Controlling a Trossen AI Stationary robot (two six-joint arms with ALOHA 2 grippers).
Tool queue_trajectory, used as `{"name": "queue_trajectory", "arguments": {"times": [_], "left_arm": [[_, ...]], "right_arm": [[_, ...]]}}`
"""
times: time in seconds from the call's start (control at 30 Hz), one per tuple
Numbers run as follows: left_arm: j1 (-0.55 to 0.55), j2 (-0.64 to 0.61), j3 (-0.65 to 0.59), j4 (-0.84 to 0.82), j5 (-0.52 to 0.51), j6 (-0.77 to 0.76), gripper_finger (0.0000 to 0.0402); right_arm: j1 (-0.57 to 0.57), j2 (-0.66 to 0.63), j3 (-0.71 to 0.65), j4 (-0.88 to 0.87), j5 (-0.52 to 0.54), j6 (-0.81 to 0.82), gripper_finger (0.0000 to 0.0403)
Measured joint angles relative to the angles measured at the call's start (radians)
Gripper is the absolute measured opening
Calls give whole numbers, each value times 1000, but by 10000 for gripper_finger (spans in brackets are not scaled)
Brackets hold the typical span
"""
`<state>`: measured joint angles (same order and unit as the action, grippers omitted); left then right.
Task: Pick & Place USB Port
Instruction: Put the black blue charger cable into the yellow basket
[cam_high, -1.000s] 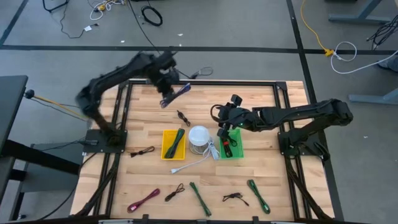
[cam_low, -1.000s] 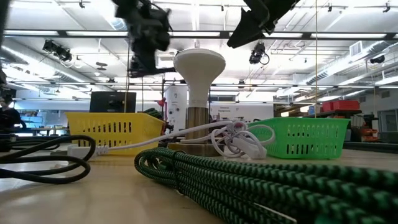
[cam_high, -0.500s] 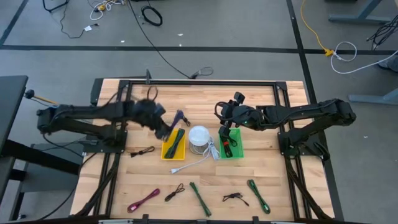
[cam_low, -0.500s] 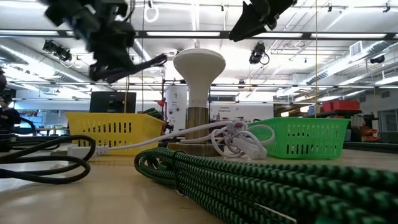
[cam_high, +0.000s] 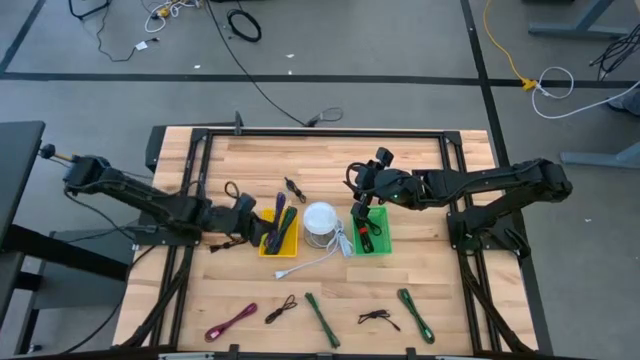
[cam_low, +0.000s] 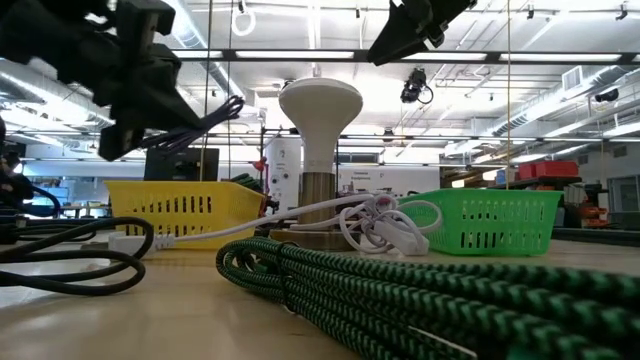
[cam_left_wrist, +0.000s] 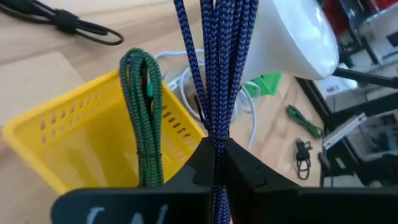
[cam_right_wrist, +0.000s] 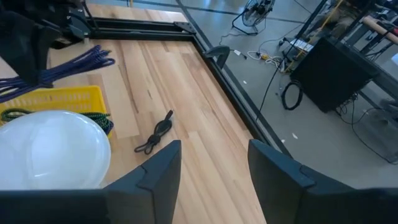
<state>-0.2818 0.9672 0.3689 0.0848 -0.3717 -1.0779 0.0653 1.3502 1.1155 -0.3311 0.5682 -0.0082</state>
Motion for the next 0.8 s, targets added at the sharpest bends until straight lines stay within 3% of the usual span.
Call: {"name": "queue_trajectory", "arguments": {"times": [0.13,0.27,0.8], "left_arm": [[-82,1,-13,-6,-153,-38,15],[-115,22,-19,-22,-231,-69,15],[-122,217,-19,46,-214,-170,15]], "right_arm": [[0,0,0,6,0,0,189],[0,0,0,11,0,0,189],[0,1,0,17,-2,8,189]]}}
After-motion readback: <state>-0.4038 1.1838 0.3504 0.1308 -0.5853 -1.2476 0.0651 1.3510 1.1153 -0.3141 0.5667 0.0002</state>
